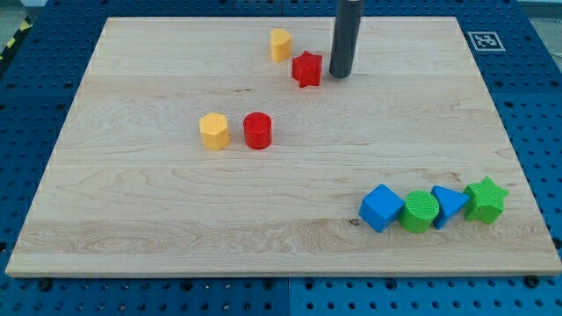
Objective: Slide the red star towards the red circle
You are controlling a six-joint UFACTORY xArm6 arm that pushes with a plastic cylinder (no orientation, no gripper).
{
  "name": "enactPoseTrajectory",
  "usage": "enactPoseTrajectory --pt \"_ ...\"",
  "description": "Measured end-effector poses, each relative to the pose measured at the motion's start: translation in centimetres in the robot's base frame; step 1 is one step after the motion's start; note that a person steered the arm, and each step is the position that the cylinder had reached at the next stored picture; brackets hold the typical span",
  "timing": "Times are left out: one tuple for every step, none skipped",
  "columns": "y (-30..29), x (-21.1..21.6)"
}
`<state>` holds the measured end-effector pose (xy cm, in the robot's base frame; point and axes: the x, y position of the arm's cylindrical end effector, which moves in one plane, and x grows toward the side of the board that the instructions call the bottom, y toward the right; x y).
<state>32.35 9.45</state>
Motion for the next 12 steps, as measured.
enactPoseTrajectory --pt "0.7 0.0" --pt "0.7 0.0" --pt "0.6 -1.4" --pt "-1.8 -1.4" --pt "-4.8 1.3" --pt "-4.7 3.3" --pt "-3.3 1.2" --pt "-3.6 -0.5" --pt "-4.9 -1.5" --pt "-7.3 -1.7" --pt "-9.3 0.8" --pt "-9.3 5.7"
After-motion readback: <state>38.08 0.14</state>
